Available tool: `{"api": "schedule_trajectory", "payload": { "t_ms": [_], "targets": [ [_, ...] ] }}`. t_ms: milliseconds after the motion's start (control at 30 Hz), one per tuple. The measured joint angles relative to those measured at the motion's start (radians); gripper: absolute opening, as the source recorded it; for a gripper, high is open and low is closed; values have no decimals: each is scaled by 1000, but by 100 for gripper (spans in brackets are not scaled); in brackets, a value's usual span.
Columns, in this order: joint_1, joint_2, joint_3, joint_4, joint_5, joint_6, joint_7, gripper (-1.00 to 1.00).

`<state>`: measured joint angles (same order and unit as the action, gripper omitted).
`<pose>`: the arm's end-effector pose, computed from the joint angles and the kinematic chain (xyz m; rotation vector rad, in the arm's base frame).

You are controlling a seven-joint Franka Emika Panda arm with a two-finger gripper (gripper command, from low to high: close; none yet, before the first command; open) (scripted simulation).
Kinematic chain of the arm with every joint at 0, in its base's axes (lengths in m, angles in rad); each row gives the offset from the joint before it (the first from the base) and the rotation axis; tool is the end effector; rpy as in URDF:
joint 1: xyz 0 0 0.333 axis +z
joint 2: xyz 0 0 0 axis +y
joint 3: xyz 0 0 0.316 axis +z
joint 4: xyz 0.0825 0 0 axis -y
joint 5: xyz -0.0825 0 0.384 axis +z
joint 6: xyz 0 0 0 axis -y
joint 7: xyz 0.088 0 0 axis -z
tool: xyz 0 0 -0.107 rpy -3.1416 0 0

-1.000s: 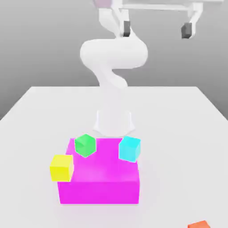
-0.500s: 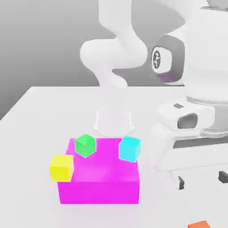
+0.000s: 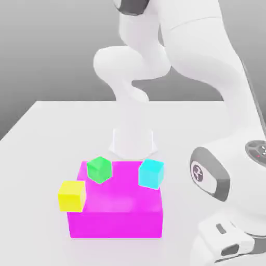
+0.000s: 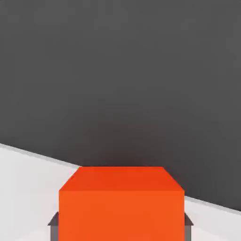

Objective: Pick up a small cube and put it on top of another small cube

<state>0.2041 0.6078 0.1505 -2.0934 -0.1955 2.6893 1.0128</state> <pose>0.5355 0.2074 0.1291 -3.0395 0.7901 -0.0006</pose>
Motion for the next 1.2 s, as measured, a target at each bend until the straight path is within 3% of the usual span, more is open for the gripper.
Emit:
{"api": "schedule_trajectory", "payload": {
  "t_ms": [200, 1200],
  "targets": [
    [-30, -168, 33, -54, 46, -114, -31, -100],
    [-128, -1199, -51, -826, 276, -361, -133, -100]
  ]
}}
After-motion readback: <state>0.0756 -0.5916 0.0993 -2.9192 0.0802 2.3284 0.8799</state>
